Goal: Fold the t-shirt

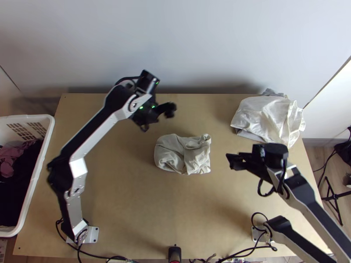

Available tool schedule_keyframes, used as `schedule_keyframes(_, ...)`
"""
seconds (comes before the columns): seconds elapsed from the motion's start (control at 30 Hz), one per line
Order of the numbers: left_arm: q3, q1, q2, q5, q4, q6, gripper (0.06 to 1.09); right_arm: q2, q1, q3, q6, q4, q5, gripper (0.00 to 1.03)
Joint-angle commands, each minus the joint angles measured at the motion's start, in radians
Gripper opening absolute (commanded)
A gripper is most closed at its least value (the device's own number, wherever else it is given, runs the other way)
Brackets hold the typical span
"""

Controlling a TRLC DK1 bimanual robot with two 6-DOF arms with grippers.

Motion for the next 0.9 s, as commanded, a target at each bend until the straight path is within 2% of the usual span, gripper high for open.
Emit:
schedule_keyframes(0.0,-0.320,0.040,-0.196,0.003,0.074,0.070,0.21,0.181,0.129,0.152,-0.044,0.008,0.003,0.20)
schedule_keyframes(0.03,-0.345,0.043,-0.208,0.003,0.082,0.079,0.20,0.213,0.159,0.169,-0.057,0.018,0.014,0.02)
schedule_keyframes(0.1,-0.362,0.040,-0.214,0.003,0.046,0.099,0.17,0.265,0.213,0.201,-0.083,0.027,0.029,0.03)
schedule_keyframes(0.2,-0.432,0.030,-0.271,0.002,0.082,0.096,0.17,0.347,0.294,0.258,-0.110,0.044,0.080,0.03)
schedule_keyframes(0.33,-0.498,0.041,-0.291,-0.015,0.167,0.020,0.17,0.460,0.330,0.339,-0.099,0.087,0.081,0.03)
schedule_keyframes(0.4,-0.529,0.055,-0.286,-0.026,0.215,-0.008,0.17,0.476,0.353,0.342,-0.100,0.166,0.081,0.03)
schedule_keyframes(0.5,-0.569,0.069,-0.292,-0.024,0.276,-0.020,0.17,0.511,0.371,0.365,-0.105,0.242,0.083,0.03)
schedule_keyframes(0.73,-0.586,0.069,-0.257,-0.018,0.362,-0.003,0.16,0.634,0.371,0.462,-0.123,0.234,0.083,0.03)
schedule_keyframes(0.87,-0.555,0.046,-0.223,0.002,0.348,0.023,0.14,0.693,0.371,0.474,-0.131,0.234,0.084,0.03)
